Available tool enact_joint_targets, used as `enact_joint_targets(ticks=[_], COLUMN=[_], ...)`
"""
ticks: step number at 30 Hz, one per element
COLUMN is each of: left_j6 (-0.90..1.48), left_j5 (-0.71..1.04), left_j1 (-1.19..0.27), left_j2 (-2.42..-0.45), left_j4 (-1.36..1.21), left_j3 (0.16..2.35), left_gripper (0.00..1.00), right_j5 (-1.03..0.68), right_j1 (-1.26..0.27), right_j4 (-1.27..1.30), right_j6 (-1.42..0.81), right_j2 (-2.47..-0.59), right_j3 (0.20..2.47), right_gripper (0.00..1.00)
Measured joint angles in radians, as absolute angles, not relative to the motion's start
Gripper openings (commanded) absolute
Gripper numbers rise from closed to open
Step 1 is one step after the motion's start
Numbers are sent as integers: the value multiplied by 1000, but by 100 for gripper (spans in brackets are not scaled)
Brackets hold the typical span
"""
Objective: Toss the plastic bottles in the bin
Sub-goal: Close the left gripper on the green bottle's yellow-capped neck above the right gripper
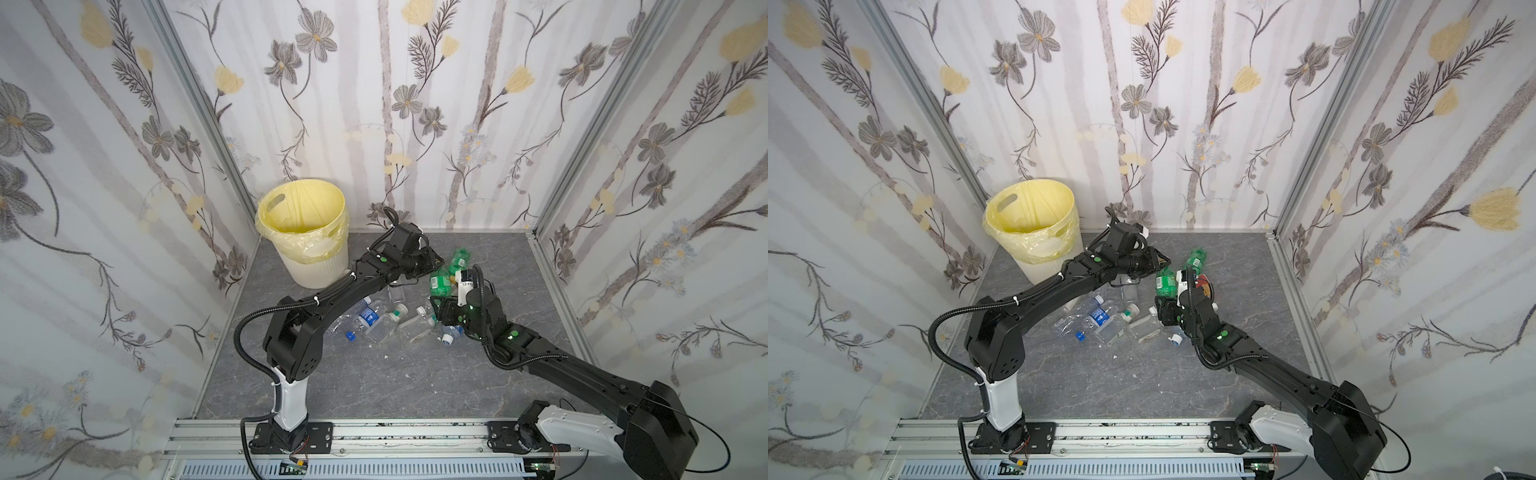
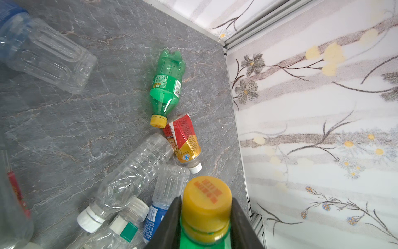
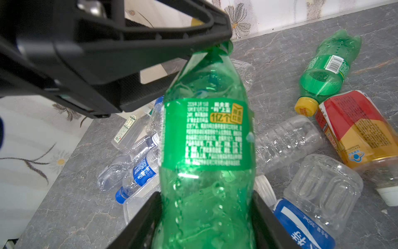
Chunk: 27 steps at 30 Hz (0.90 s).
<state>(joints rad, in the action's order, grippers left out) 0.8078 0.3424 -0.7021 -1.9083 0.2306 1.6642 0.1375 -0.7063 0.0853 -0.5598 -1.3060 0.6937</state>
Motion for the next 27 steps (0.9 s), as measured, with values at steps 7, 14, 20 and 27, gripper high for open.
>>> enact_joint_targets(ticks=[7, 14, 20, 27], left_j6=[788, 788, 778, 762], left_j5=[333, 336, 360, 371], left_j1=[-698, -685, -672, -644], left_j2=[-1916, -1920, -1919, -1912], left_j4=[235, 233, 233, 235], left_j3=[1664, 1663, 1662, 1662], left_gripper=[9, 9, 9, 10], right_j5=[143, 143, 139, 137], right_j1=[-708, -709, -710, -711], right_j4=[96, 96, 96, 97], right_j6=[-560, -560, -557, -548], right_j2=[-1335, -1353, -1345, -1293], right_j3=[699, 714, 714, 714], right_gripper=[54, 63, 74, 96])
